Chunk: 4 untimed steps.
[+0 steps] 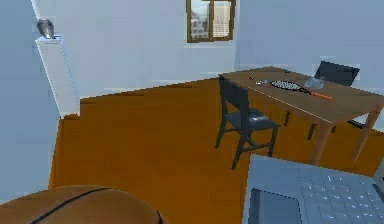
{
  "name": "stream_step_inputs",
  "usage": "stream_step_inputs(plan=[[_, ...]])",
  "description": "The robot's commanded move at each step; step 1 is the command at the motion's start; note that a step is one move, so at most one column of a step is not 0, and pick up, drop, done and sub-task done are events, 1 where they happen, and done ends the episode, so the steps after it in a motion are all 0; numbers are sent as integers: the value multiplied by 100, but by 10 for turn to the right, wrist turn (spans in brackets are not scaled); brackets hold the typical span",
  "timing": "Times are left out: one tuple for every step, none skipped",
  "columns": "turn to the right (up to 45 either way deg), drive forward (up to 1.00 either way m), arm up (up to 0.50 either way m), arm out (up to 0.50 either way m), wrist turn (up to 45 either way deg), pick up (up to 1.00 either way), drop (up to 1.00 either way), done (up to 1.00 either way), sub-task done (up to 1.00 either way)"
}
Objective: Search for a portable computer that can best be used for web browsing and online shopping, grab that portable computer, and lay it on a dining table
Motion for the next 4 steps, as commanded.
stream_step_inputs(plan=[[-90, 0, 0, 0, 0, 0, 0, 0, 0], [0, 100, 0, 0, 0, 0, 0, 0, 0], [0, 55, 0, 0, 0, 0, 0, 0, 0], [150, 0, 0, 0, 0, 0, 0, 0, 0]])
